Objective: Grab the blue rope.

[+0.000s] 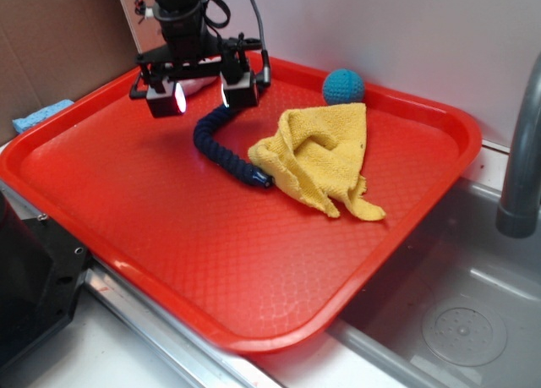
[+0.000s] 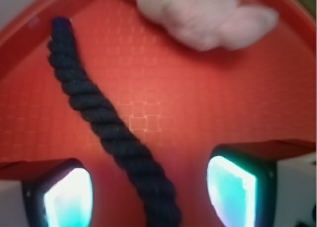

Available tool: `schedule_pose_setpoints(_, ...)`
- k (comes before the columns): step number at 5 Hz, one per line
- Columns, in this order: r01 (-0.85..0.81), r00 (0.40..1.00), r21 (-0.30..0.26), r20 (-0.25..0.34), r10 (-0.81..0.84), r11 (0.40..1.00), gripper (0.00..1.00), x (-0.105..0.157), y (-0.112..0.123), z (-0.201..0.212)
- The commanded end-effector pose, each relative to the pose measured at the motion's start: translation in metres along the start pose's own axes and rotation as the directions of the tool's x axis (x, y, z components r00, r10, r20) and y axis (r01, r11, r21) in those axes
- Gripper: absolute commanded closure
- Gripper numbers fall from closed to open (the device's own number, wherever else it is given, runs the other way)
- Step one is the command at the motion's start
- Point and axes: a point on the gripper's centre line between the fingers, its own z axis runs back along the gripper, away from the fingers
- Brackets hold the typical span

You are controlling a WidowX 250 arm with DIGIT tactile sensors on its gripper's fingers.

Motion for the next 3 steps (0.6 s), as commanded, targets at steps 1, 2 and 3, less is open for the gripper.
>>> schedule_pose_setpoints(1,0.027,0.999,-0.061,-0.016,-0.028,0.998,0.55,0.0085,0.0015,-0.0188)
schedule_pose_setpoints(2,0.031,0.999,-0.074,-0.024,-0.033,0.997,1.0,0.007,0.0014,-0.0196)
schedule_pose_setpoints(3,0.058,0.997,-0.063,-0.04,-0.061,0.996,1.0,0.0056,0.0021,-0.0173)
